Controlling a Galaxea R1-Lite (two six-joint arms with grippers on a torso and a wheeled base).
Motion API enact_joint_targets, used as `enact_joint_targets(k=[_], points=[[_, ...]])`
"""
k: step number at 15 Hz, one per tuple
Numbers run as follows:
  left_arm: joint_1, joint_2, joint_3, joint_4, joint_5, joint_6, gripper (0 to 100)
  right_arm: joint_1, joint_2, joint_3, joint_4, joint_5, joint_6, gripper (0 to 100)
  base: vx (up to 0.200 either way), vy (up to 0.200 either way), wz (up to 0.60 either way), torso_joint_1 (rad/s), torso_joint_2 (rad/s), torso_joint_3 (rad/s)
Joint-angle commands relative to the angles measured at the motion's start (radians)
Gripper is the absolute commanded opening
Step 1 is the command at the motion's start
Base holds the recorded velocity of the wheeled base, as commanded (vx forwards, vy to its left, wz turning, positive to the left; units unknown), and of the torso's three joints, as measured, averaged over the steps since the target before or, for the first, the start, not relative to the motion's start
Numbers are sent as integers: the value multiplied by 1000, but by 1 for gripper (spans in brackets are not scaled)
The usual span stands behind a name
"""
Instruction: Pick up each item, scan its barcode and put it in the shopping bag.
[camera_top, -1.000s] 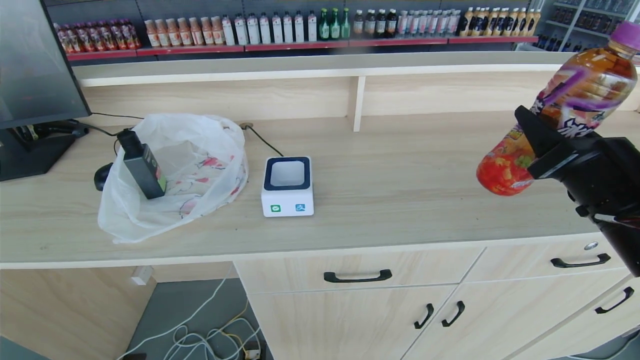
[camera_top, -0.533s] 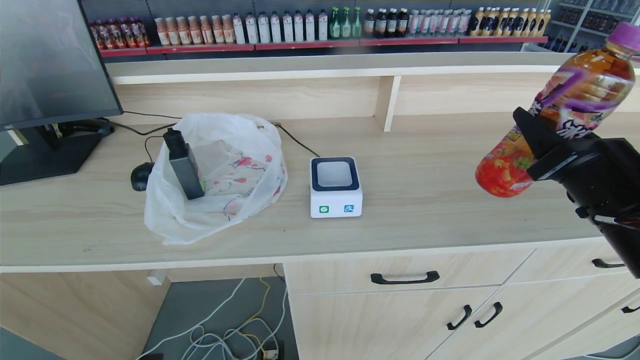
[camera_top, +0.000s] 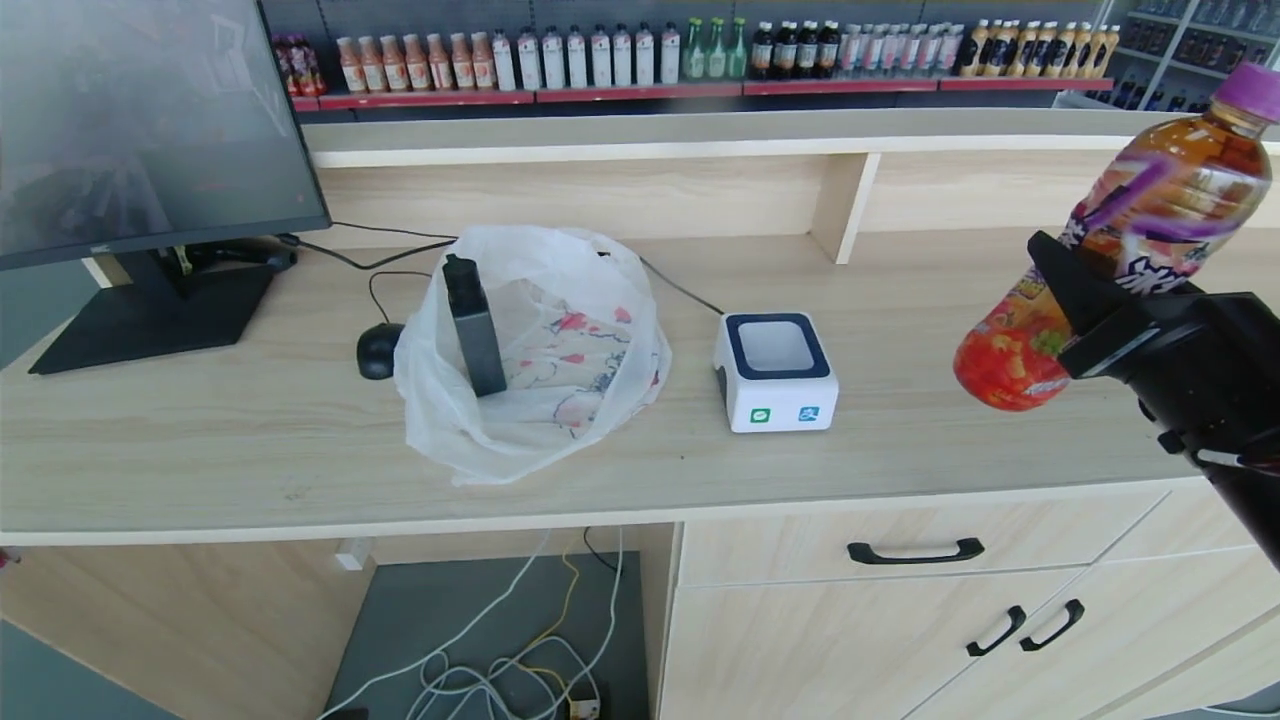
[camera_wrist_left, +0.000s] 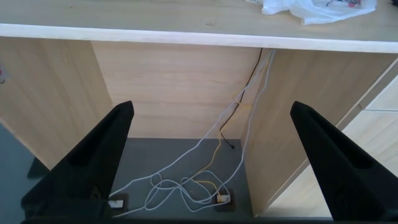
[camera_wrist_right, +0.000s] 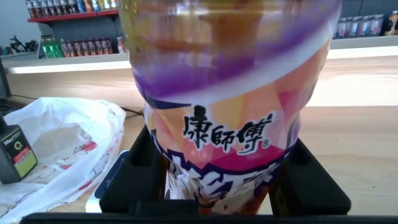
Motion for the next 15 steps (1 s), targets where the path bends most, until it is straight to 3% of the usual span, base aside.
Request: enact_joint_targets(k=[1,8,12,15], points=[[1,0,0,0,-1,0,100,0,3,4,-3,0,5,0,0,0,0,0,0,0],[1,0,0,0,-1,0,100,21,68,19,-3,1,34,0,0,0,0,0,0,0],[1,0,0,0,-1,0,100,35,154,-107,-3,1,40,0,0,0,0,0,0,0],[1,0,0,0,-1,0,100,70,224,-269,38,1,144,0,0,0,0,0,0,0]])
